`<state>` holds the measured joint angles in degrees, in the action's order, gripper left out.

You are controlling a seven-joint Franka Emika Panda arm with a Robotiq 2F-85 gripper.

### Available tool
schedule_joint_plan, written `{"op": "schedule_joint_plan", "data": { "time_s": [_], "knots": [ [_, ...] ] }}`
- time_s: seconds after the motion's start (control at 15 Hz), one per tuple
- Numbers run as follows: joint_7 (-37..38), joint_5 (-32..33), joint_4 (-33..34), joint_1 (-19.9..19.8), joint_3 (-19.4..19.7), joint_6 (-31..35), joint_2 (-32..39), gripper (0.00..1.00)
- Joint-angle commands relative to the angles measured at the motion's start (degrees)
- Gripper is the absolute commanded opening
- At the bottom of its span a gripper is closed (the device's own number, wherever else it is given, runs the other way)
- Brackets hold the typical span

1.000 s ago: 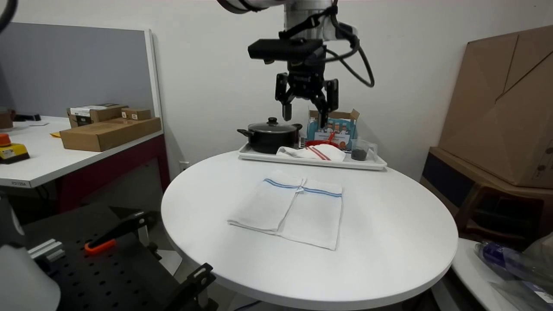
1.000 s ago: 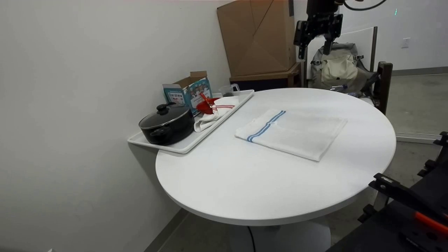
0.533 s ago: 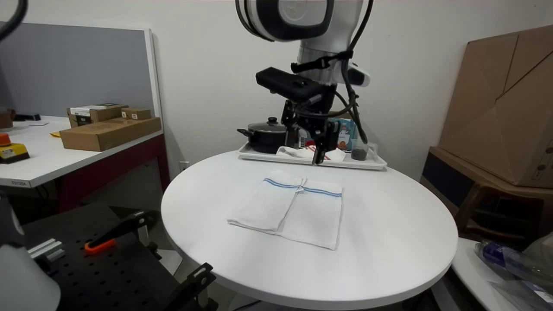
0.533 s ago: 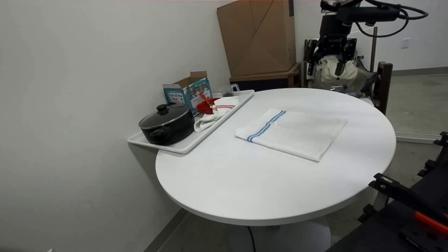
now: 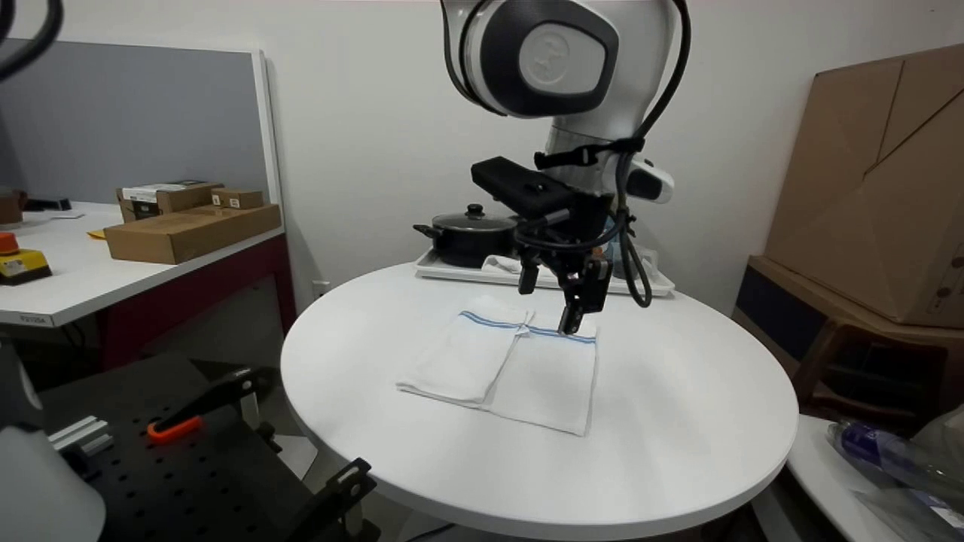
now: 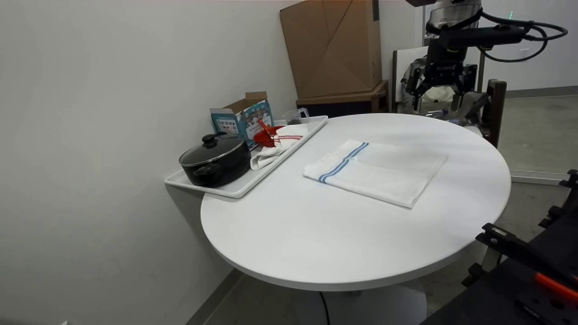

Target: Fold the towel

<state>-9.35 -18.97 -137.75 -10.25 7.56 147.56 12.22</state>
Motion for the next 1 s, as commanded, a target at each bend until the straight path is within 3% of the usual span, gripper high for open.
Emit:
{"op": "schedule_joint_plan", "data": {
  "time_s": [0.0,0.33,0.93],
  "knots": [
    [4.4,2.6,4.2,-0.8,0.6,-1.3,4.8,1.0],
    [6.2,3.8,7.9,-1.6,0.6,-1.5,9.6,1.0],
    [18.8,12.9,12.5,1.0,4.3,-1.1,17.0,1.0]
  ]
}}
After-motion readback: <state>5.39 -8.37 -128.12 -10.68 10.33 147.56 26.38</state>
